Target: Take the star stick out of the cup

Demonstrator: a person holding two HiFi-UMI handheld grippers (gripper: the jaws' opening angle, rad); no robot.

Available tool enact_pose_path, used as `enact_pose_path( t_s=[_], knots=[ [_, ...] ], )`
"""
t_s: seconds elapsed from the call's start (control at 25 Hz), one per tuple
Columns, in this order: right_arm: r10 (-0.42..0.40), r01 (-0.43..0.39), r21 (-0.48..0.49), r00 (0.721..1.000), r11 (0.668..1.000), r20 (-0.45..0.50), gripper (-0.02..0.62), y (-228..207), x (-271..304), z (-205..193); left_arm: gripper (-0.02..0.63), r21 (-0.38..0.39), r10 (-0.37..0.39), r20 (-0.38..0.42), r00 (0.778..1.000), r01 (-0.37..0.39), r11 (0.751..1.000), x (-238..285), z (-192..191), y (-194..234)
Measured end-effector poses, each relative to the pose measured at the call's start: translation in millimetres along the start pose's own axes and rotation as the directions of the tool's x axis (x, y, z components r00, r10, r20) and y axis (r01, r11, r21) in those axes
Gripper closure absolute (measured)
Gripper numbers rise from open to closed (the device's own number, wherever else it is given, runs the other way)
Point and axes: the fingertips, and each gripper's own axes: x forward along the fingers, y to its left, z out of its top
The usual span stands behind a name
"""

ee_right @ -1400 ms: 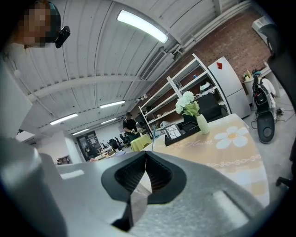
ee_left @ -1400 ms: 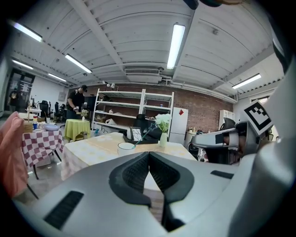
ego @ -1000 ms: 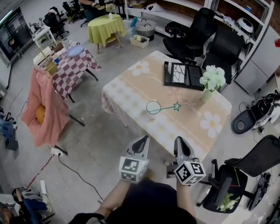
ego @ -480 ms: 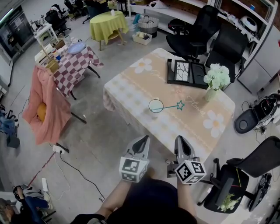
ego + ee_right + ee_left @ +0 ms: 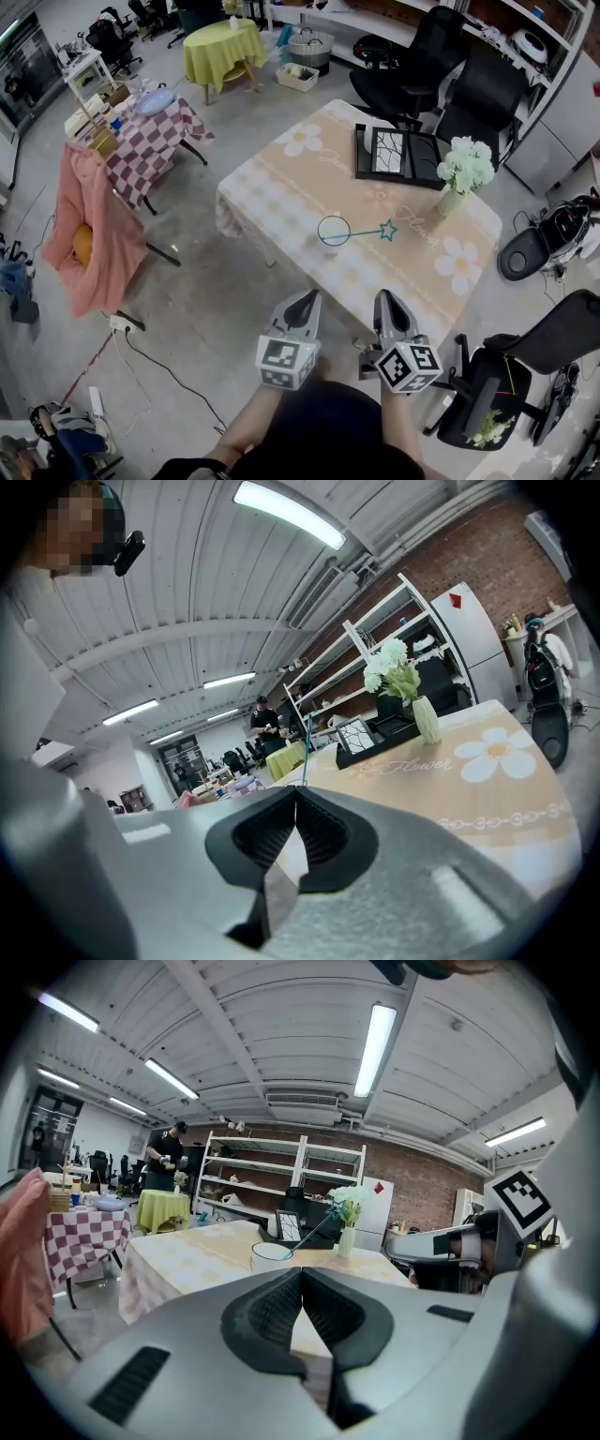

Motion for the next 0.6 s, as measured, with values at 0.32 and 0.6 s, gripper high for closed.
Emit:
enact_pose_path(
  t_s=[0.32, 0.6],
  knots=[
    [-0.021, 0.021, -0.004, 1.0, 1.0, -0.007, 0.594, 2, 21, 15, 0.597, 0.016, -0.025, 0.003, 1.0, 0.025, 1.0, 19, 26, 14],
    [-0.031, 0.031, 0.006, 1.0, 1.0, 0.006, 0.594, 4, 36, 24, 0.597, 0.033, -0.063, -0.013, 0.998, 0.064, 0.997, 35, 38, 19]
  ],
)
